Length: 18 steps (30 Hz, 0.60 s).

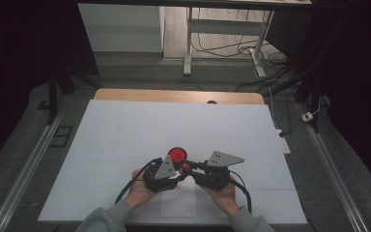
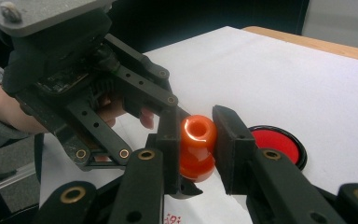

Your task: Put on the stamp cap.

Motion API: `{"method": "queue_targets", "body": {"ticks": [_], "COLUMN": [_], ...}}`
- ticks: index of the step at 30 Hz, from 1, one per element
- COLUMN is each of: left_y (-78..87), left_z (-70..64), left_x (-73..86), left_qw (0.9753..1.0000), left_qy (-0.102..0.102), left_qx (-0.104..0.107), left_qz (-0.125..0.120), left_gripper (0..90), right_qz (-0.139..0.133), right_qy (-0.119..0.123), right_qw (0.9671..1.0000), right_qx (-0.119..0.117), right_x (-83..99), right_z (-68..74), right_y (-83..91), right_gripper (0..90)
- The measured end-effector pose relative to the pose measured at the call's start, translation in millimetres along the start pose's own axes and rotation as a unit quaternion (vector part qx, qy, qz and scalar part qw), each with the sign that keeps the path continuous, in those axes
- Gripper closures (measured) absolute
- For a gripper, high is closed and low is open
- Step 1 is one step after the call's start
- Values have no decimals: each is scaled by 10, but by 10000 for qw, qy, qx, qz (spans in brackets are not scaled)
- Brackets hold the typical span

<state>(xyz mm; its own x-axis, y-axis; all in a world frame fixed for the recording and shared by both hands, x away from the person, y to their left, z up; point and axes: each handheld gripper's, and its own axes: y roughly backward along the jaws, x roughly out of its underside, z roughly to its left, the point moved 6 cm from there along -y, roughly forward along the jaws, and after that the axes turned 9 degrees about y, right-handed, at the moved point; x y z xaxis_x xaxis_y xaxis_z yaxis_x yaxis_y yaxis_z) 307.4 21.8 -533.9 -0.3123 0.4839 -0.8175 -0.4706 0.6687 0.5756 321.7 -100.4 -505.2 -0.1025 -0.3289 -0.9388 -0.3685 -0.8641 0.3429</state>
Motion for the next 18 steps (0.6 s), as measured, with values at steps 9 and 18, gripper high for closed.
{"method": "queue_targets", "body": {"ticks": [9, 18], "left_y": [-1, 5], "left_z": [-13, -23], "left_x": [1, -8], "left_qw": [9999, 9999], "left_qy": [-101, -72], "left_qx": [-109, -125], "left_qz": [19, 73], "left_gripper": [648, 649], "right_qz": [16, -4], "right_qy": [10, 30], "right_qw": [10000, 10000], "right_qx": [5, 12], "right_x": [8, 13], "right_z": [4, 12], "right_y": [0, 3], "right_gripper": [725, 727]}}
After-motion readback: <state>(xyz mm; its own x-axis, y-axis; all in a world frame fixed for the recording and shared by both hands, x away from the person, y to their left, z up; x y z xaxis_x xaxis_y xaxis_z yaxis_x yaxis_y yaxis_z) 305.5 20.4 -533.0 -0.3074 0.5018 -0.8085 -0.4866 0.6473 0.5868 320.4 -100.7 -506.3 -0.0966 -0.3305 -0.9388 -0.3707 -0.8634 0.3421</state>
